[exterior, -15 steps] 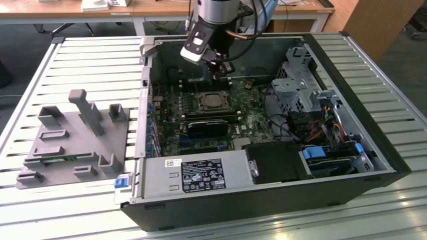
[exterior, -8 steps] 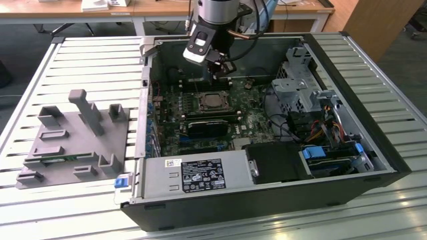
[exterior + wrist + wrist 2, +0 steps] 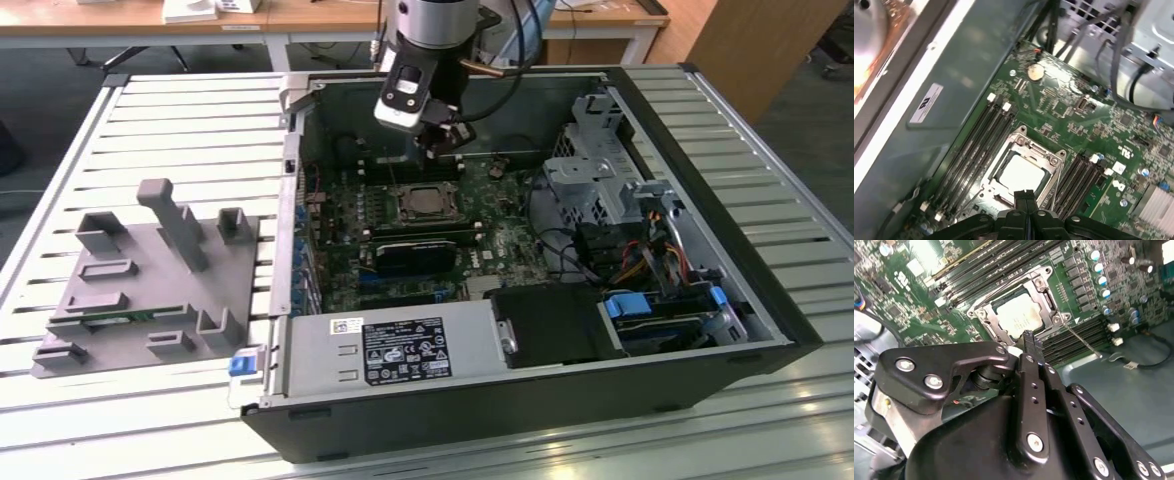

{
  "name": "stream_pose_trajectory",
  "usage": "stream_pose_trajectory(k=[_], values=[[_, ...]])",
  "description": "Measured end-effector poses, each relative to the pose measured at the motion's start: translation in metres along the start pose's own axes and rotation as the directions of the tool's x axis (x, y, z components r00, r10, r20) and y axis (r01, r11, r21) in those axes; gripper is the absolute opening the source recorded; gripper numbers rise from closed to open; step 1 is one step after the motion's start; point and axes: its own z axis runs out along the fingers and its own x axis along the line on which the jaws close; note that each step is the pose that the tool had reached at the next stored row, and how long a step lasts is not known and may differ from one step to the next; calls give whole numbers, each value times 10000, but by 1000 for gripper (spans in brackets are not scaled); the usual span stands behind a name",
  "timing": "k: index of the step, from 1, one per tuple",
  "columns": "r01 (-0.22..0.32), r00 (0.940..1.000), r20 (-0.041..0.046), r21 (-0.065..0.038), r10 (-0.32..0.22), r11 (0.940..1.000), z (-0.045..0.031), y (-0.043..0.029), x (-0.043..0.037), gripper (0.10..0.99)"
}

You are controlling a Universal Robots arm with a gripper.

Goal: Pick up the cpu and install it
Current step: 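Install the first cpu locking lever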

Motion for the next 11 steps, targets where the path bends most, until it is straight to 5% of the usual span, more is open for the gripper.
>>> stream_pose_trajectory(k=[11], values=[[1369,9906,-62,44,-1369,9906,1,0,0,106]])
